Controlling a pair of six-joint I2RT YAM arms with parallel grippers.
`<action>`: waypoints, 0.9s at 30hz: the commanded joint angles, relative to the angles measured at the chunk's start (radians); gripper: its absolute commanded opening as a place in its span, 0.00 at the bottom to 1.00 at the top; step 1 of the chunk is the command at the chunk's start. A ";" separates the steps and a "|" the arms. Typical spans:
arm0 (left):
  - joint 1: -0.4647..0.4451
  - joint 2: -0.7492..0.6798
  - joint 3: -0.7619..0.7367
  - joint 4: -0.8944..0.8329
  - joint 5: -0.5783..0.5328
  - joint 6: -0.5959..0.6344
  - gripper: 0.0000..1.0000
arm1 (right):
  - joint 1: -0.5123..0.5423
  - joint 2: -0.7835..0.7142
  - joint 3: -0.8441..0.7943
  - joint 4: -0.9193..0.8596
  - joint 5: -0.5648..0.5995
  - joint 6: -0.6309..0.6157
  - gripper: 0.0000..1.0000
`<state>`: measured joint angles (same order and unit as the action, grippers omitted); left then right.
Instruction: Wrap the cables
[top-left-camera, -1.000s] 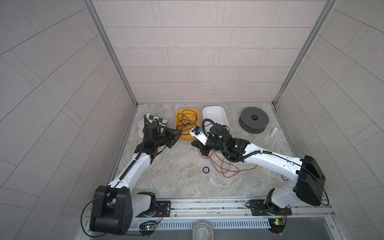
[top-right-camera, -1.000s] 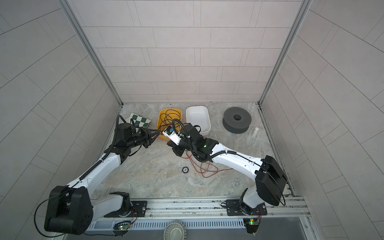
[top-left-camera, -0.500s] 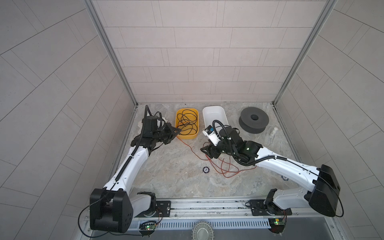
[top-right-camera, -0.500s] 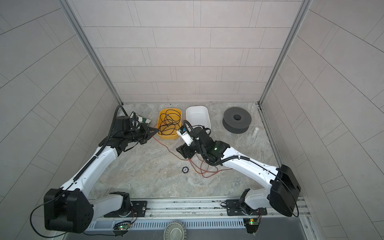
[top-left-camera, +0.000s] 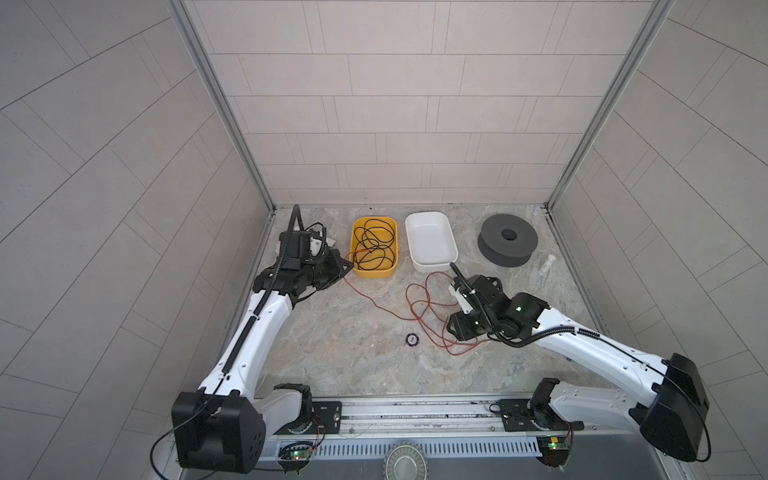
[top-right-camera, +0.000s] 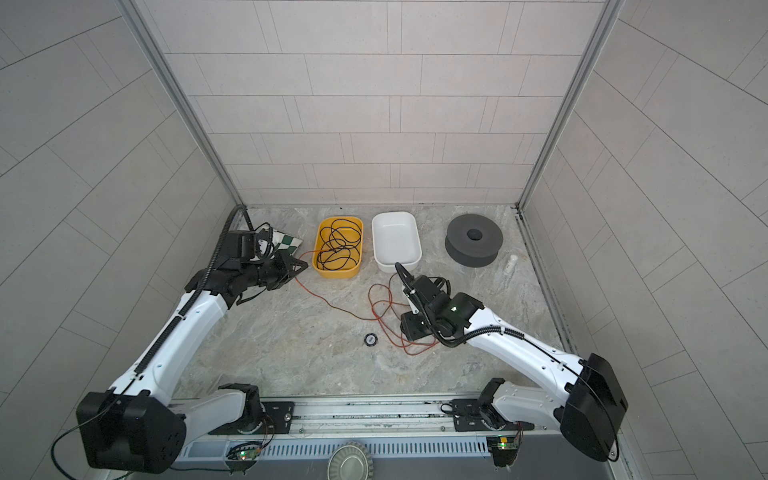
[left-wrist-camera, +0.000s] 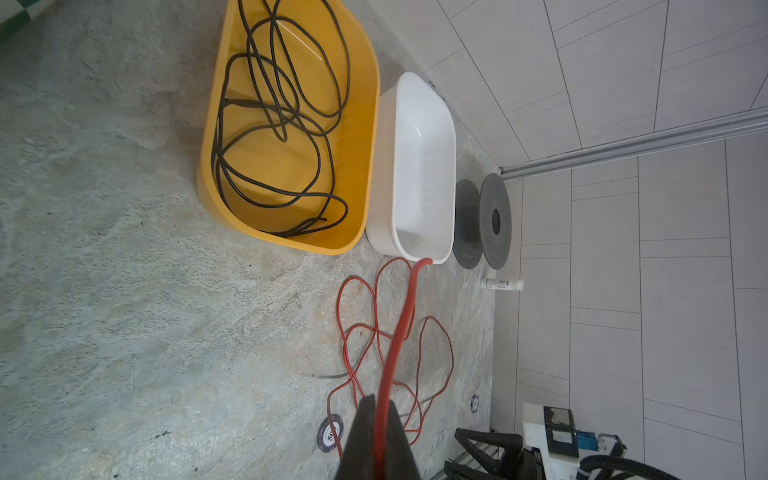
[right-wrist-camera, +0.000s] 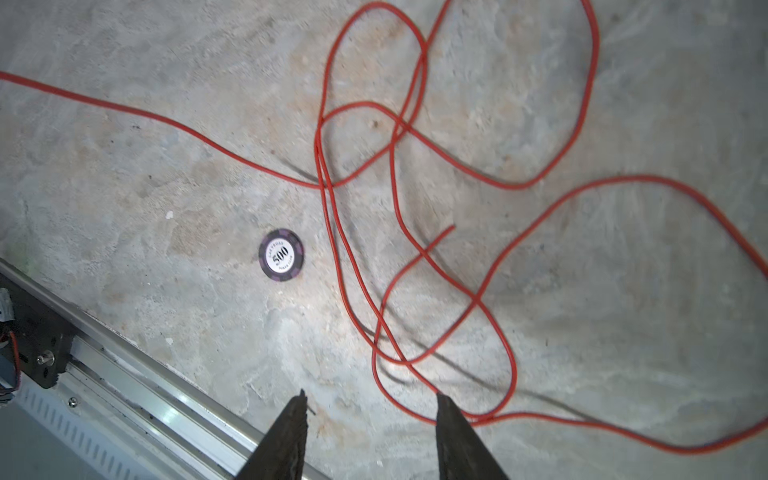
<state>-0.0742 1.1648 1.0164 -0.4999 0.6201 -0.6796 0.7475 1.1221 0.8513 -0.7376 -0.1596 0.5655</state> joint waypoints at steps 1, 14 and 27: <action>0.006 -0.008 0.049 -0.015 -0.029 0.029 0.00 | 0.008 -0.068 -0.018 -0.143 0.022 0.159 0.46; 0.005 -0.014 0.055 -0.014 -0.051 0.028 0.00 | 0.006 -0.080 -0.260 0.065 0.012 0.418 0.46; 0.005 -0.036 0.011 0.015 -0.030 0.002 0.00 | 0.004 0.015 -0.349 0.301 0.049 0.580 0.46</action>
<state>-0.0738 1.1549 1.0405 -0.5037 0.5808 -0.6788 0.7509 1.1465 0.5159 -0.4892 -0.1509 1.0729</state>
